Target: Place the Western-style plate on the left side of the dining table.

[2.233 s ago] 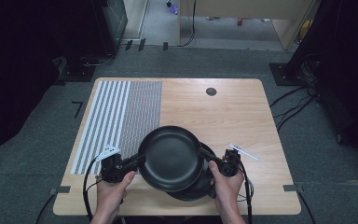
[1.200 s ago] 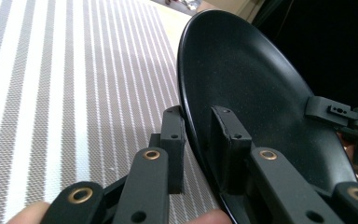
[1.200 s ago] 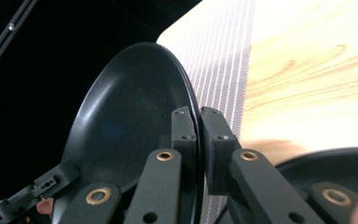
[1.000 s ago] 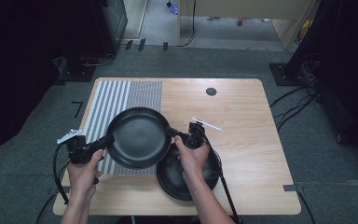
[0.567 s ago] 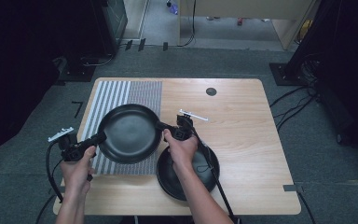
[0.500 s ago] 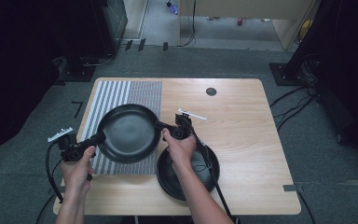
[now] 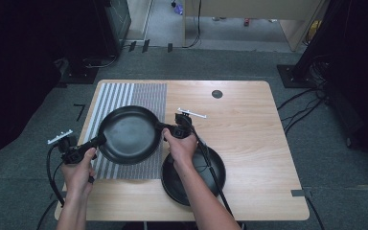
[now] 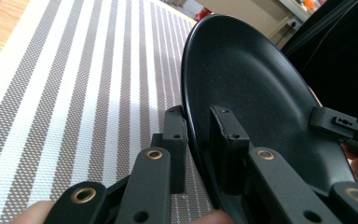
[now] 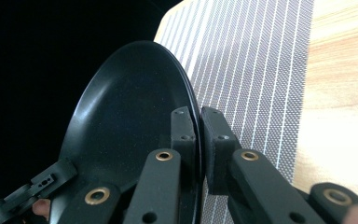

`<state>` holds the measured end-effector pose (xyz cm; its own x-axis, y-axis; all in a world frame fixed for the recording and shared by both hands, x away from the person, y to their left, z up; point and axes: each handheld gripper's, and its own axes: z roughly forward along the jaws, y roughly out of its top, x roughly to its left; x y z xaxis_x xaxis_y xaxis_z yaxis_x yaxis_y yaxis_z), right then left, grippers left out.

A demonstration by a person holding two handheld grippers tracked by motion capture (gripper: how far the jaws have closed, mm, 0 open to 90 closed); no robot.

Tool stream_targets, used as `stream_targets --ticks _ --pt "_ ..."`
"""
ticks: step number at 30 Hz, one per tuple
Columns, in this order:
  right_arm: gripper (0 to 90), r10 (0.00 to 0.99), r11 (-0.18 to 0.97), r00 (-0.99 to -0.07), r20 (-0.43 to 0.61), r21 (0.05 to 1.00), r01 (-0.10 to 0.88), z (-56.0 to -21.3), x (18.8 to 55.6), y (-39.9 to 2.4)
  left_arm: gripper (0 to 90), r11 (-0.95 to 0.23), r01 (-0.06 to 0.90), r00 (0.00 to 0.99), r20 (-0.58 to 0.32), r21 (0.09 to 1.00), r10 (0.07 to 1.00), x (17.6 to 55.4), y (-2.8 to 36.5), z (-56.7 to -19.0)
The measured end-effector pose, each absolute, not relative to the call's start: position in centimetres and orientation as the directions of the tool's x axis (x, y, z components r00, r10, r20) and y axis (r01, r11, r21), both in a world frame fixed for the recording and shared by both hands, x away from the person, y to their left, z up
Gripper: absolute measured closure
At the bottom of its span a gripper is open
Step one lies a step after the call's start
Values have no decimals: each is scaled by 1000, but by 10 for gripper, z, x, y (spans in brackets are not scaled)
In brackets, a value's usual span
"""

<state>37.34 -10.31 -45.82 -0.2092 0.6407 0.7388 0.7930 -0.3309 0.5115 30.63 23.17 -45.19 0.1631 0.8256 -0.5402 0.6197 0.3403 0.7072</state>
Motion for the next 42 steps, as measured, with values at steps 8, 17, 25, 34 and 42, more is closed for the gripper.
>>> stream_targets --ticks 8,17,25,34,42 --pt "848 643 -329 -192 741 494 805 -465 391 -94 784 354 619 139 -542 701 829 321 239 -456" --pt "837 674 -296 -188 714 495 817 -473 415 -78 788 363 631 114 -544 686 831 338 251 -467" --pt "835 704 -292 -154 693 480 827 -483 432 -72 788 400 662 66 -580 634 812 359 251 -485" --pt "831 713 -307 -117 692 457 835 -492 444 -65 793 411 665 30 -573 624 819 377 256 -487" --pt "825 730 -322 -92 677 460 827 -497 454 -56 789 399 681 6 -550 613 835 398 258 -488"
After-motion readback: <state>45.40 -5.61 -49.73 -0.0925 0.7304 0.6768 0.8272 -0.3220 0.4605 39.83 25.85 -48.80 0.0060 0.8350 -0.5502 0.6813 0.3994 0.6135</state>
